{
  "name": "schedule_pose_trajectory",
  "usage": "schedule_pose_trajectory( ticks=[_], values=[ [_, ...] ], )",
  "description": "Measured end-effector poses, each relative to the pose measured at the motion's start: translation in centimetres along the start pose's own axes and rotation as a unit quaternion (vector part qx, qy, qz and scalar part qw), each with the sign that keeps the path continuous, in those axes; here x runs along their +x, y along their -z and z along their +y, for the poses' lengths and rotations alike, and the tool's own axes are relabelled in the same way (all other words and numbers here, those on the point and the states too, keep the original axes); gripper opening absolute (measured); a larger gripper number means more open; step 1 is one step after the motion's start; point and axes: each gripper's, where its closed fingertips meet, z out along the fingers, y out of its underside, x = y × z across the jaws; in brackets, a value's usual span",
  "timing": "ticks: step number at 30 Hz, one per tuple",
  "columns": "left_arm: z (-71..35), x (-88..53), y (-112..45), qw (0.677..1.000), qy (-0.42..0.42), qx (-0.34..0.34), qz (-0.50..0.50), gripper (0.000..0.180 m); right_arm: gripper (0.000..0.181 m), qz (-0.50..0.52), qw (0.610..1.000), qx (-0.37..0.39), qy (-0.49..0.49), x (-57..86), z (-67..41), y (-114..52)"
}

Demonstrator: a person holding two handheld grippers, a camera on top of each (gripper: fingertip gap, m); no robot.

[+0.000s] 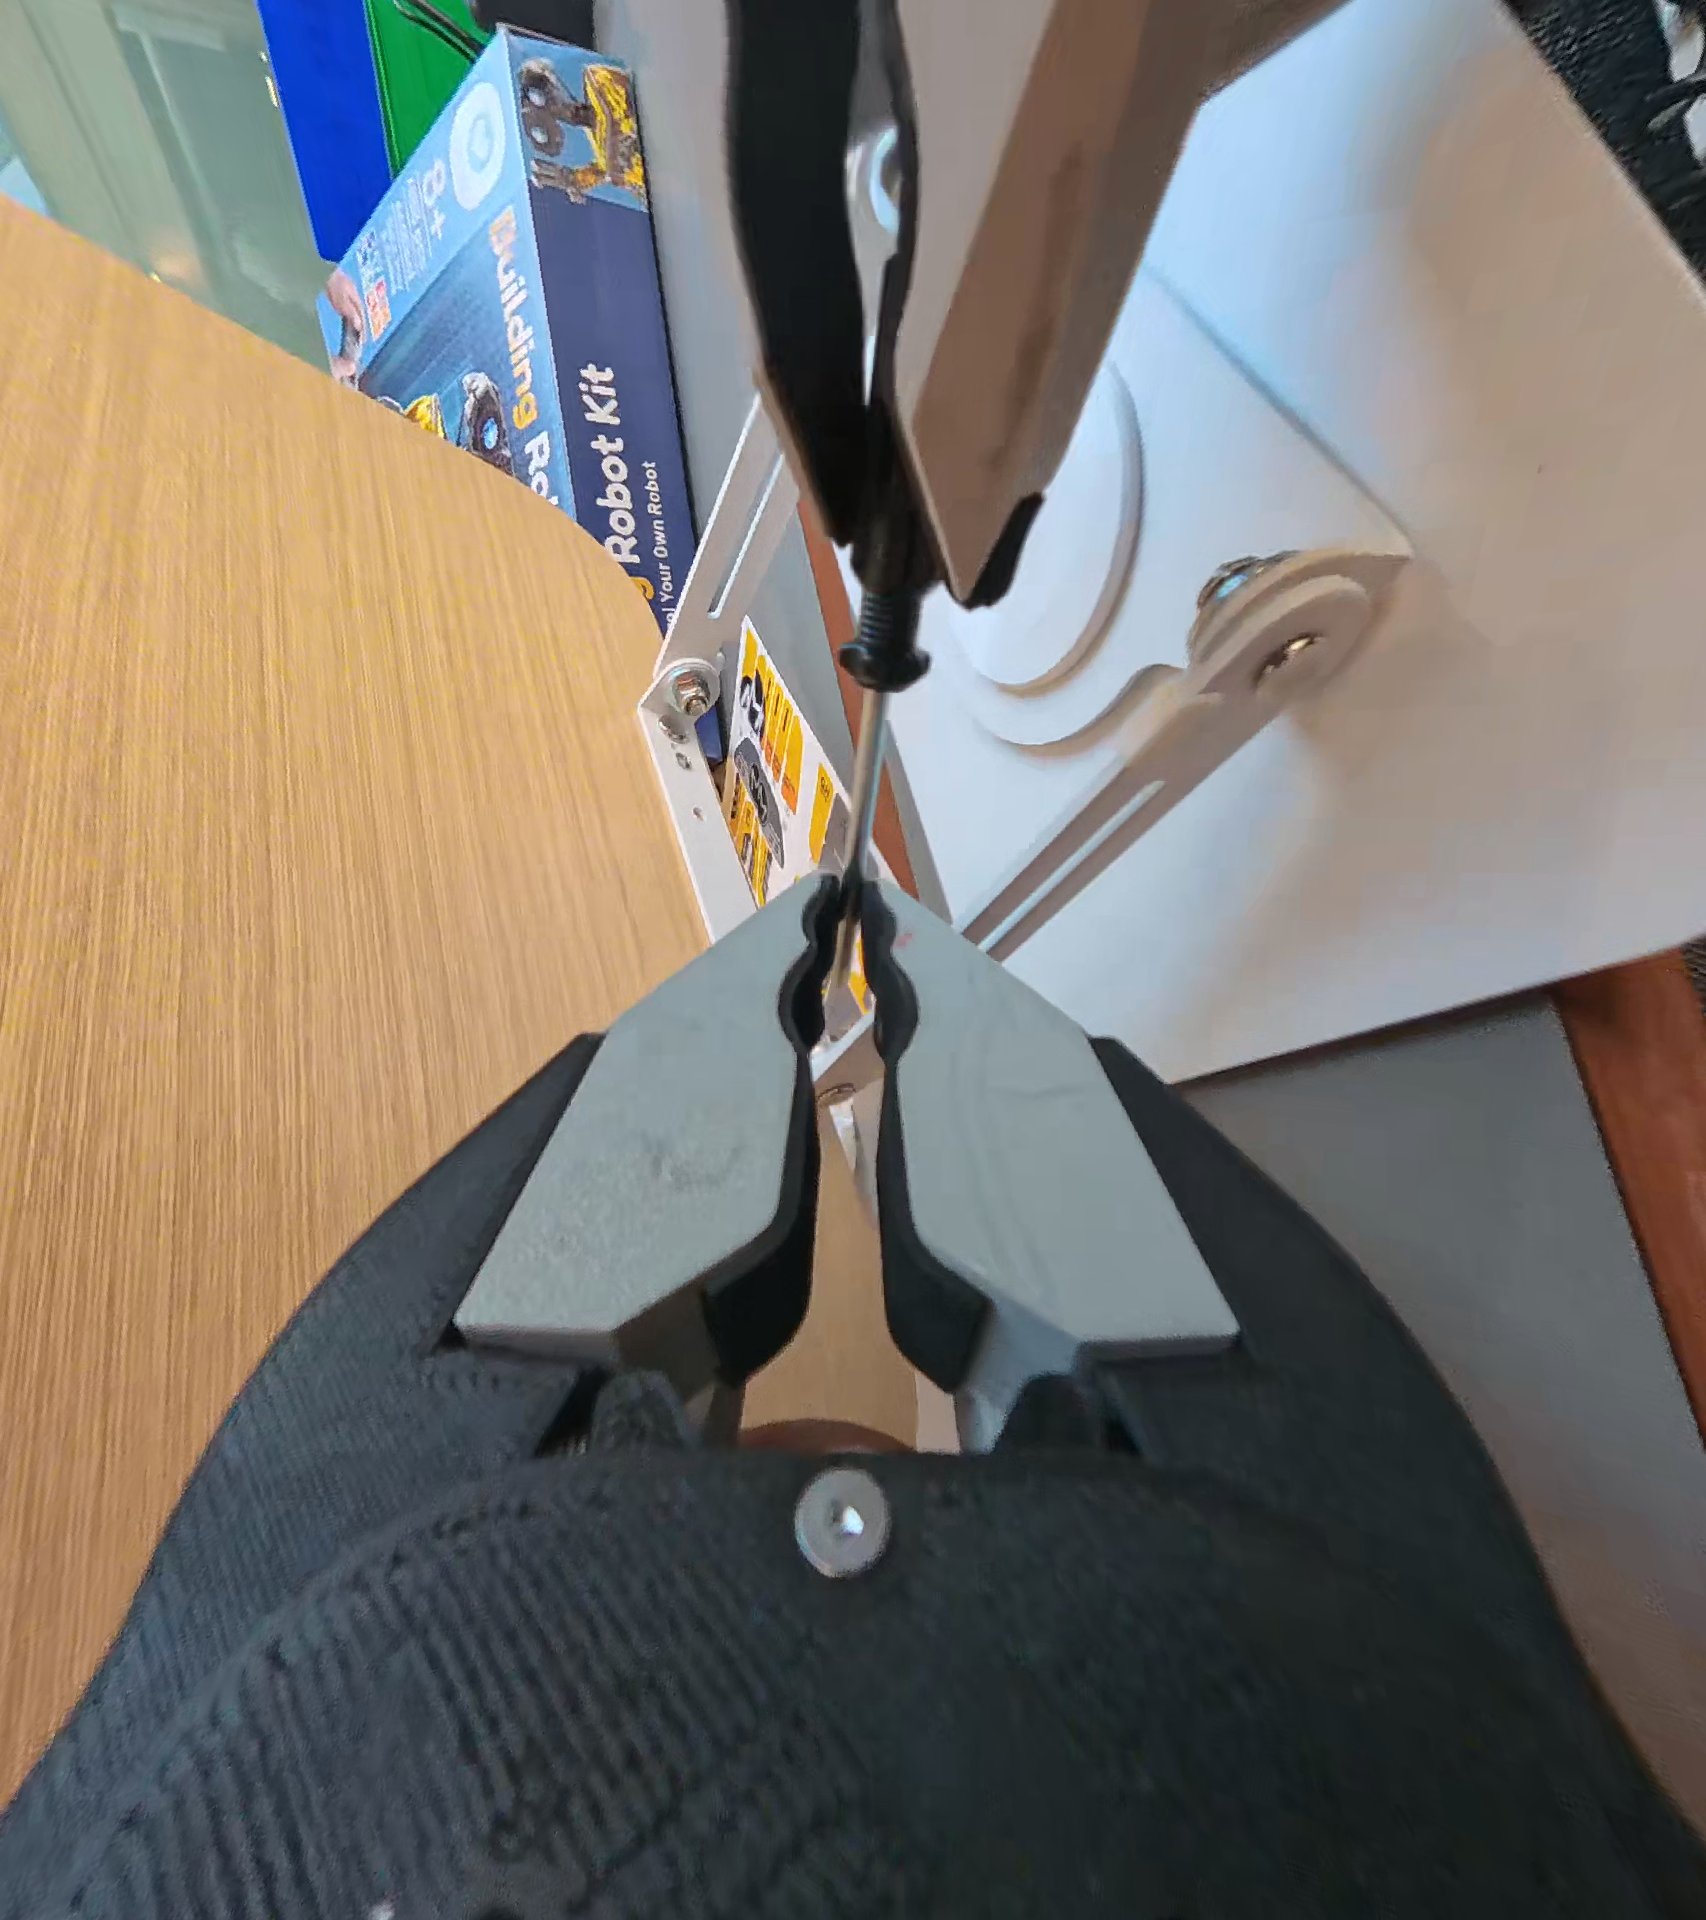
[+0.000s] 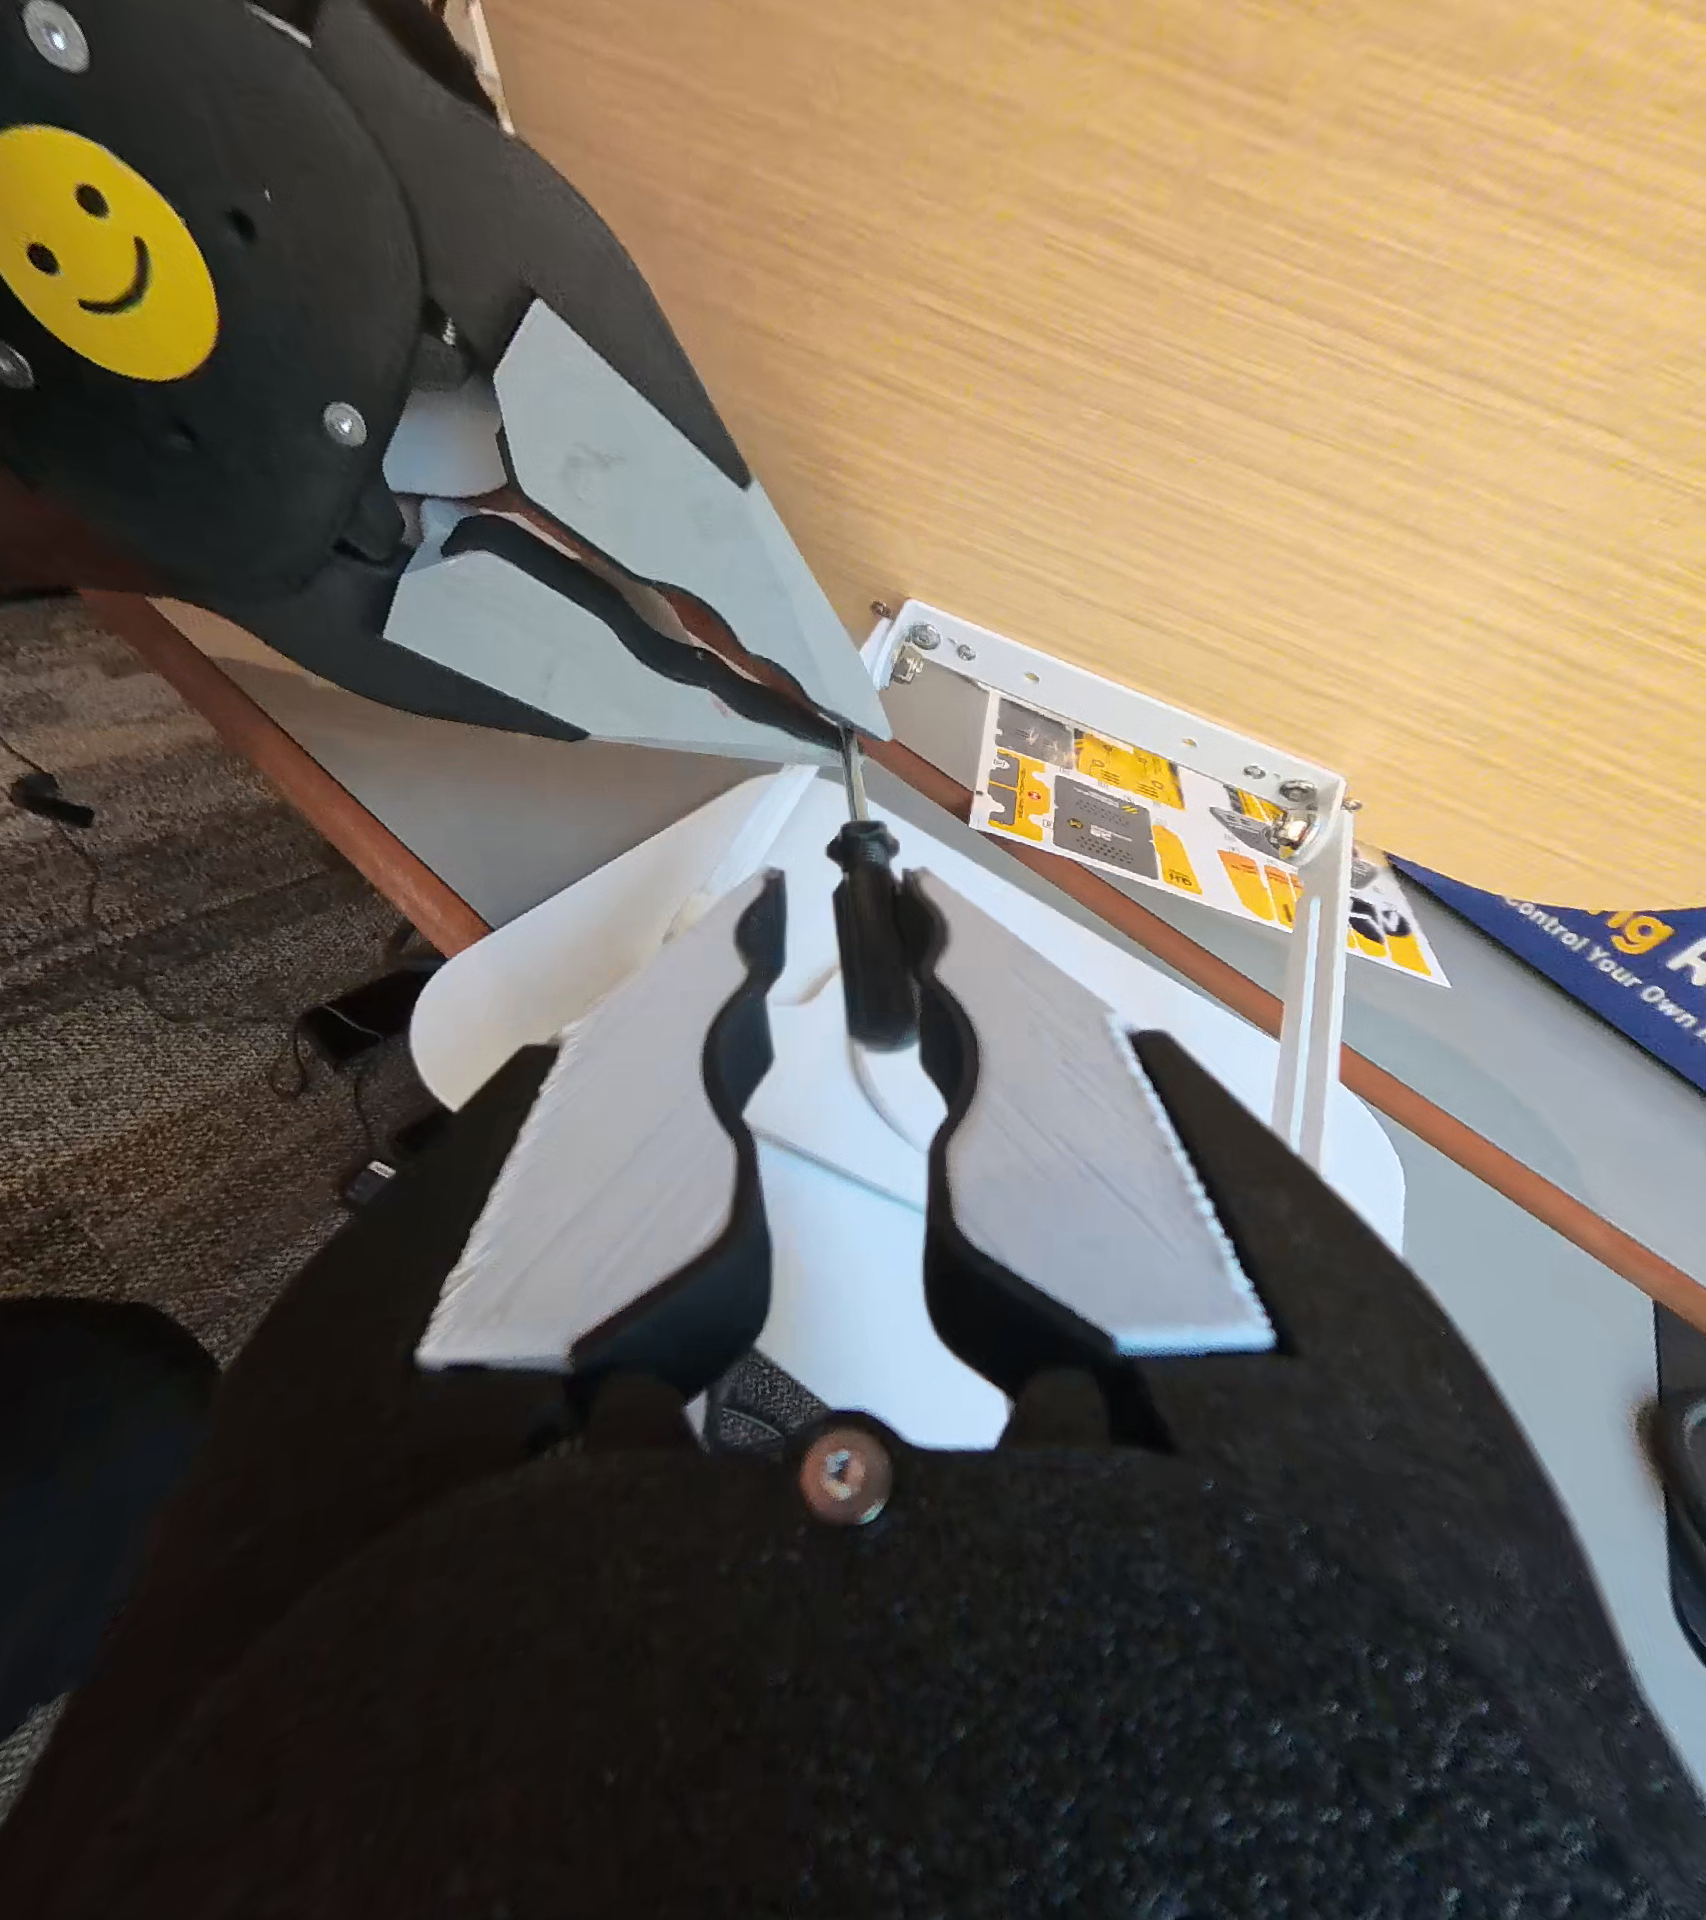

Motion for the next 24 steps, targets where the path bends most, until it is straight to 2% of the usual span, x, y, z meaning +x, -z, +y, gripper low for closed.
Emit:
schedule_pose_trajectory(
  ticks=[3,8,12,16,24],
  values=[
    [0.2,0.0,0.1,1.000,-0.002,-0.001,-0.002,0.002,0.011,0.006,1.000,-0.007,0.011,0.2,0.2,0.2],
    [0.6,0.4,-0.1,1.000,0.018,-0.013,0.004,0.003,0.007,0.009,0.999,-0.011,0.036,-0.3,0.3,-0.1],
    [0.7,0.1,0.1,0.998,0.059,-0.004,0.003,0.003,0.007,0.016,0.999,-0.010,0.050,-0.4,0.5,-0.3],
    [0.9,0.3,0.2,0.999,0.045,-0.005,-0.001,0.003,0.015,0.019,0.998,-0.002,0.051,-0.3,0.2,0.0],
    [1.1,0.2,0.3,0.998,0.055,0.006,-0.001,0.003,0.016,0.040,0.994,-0.022,0.096,-0.5,0.7,-0.3]
  ],
)
